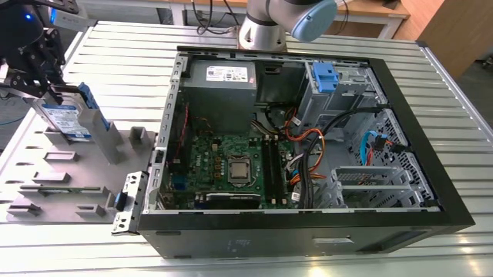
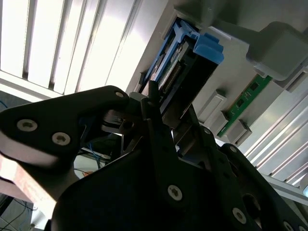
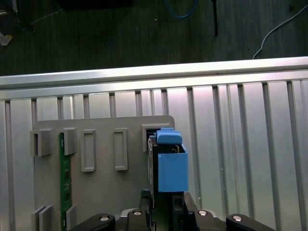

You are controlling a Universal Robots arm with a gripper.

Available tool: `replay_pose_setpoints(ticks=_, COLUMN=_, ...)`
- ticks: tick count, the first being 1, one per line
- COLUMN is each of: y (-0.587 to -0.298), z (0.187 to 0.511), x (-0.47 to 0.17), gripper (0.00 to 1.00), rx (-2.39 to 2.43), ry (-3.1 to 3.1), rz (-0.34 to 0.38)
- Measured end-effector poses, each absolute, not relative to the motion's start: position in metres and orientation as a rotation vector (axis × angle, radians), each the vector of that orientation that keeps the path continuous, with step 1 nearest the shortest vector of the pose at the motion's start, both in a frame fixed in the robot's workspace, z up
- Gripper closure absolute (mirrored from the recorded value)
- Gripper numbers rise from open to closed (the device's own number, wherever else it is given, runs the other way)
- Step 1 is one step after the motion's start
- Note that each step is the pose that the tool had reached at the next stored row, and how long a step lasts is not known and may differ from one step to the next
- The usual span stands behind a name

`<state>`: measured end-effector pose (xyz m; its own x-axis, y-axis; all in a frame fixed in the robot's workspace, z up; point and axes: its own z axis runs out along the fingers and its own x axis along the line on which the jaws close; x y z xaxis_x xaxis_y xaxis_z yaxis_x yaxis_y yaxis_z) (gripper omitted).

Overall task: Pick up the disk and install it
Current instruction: 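Pick up the disk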

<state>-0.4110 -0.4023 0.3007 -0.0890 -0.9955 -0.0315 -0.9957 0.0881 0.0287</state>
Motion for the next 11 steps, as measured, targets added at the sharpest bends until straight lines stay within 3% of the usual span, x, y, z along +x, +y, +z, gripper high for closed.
replay_pose_setpoints(ticks=11, y=-0.4024, z=0.3006, x=-0.411, gripper=0.64, rx=-2.142, ry=2.293, rz=0.067)
